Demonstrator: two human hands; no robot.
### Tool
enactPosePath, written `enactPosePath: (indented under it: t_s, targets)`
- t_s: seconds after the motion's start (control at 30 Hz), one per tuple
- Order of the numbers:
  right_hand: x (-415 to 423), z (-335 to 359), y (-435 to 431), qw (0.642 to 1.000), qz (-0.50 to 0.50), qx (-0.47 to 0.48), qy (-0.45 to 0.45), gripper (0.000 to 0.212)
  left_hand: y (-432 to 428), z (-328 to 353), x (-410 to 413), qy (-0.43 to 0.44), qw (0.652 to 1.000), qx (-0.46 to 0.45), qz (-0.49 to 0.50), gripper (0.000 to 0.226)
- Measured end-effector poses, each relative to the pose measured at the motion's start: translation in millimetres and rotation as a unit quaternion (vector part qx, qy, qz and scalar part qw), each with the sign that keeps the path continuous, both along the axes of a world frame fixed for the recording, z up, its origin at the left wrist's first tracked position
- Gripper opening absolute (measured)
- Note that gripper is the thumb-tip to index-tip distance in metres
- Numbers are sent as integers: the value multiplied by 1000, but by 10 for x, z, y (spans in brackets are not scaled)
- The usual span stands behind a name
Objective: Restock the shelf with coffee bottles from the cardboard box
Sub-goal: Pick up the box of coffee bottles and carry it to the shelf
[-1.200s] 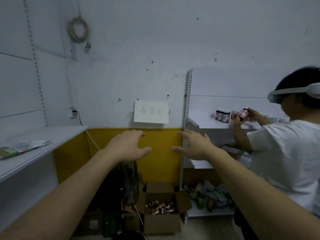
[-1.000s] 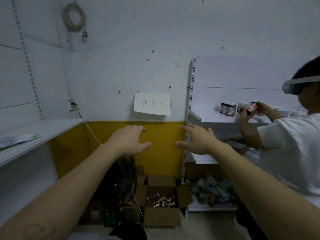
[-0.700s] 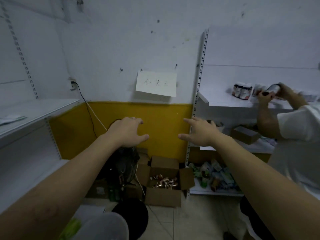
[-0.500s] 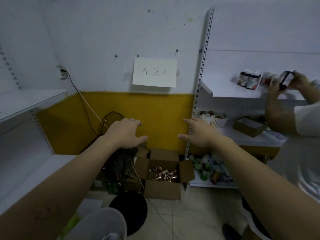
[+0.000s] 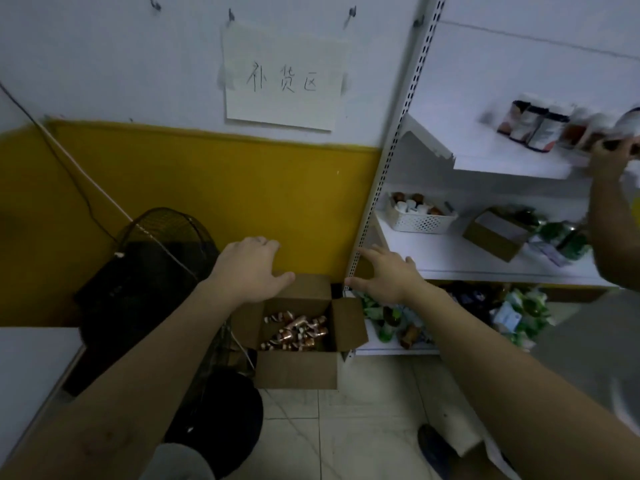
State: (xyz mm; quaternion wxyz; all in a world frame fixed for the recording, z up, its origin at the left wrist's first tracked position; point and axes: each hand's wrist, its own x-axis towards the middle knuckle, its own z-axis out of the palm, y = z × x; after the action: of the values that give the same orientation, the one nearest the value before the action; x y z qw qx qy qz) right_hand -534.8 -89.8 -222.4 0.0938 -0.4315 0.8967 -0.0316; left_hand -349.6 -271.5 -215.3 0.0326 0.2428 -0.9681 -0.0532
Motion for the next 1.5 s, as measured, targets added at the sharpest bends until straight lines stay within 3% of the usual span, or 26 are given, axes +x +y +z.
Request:
enactPosePath:
  t_s: [0.3, 0.57, 0.73, 0.83, 0.87, 0.93, 1.1, 1.33, 1.5]
  targets:
    - [-1012, -673, -551, 997, -27, 14, -65, 84, -580, -619, -961, -44, 998, 47, 14, 75]
    - [-2293, -1595, -1184, 984, -16, 17, -177, 80, -1048, -1285, -2051, -105, 984, 111, 95, 69]
    - [-2801, -2141, -1356, 957, -29, 16, -288, 54, -1232, -1778, -2666, -144, 968, 152, 135, 68]
    - [-3025, -2599, -1522, 948, -5, 44, -314, 87, -1420, -2241, -2947, -151, 957, 180, 172, 70]
    - [-3055, -2748, -1538, 945, -19, 50, -322, 85, -1459, -2397, -2993, -155, 952, 194, 179, 70]
    - [-3111, -3103, -1550, 936, -83, 56, -338, 62, -1522, -2715, -3071, -154, 944, 223, 187, 67]
    - [-3235, -4162, -1664, 880, -213, 107, -411, 84, -1636, -3637, -3265, -145, 912, 334, 190, 57]
    - [-3580, -5791, -1780, 835, -353, 108, -408, 81, -1863, -5298, -3397, -128, 866, 433, 216, 37]
    - [-3737, -6758, -1642, 864, -349, 197, -305, 92, -1813, -6337, -3453, -122, 855, 463, 200, 30]
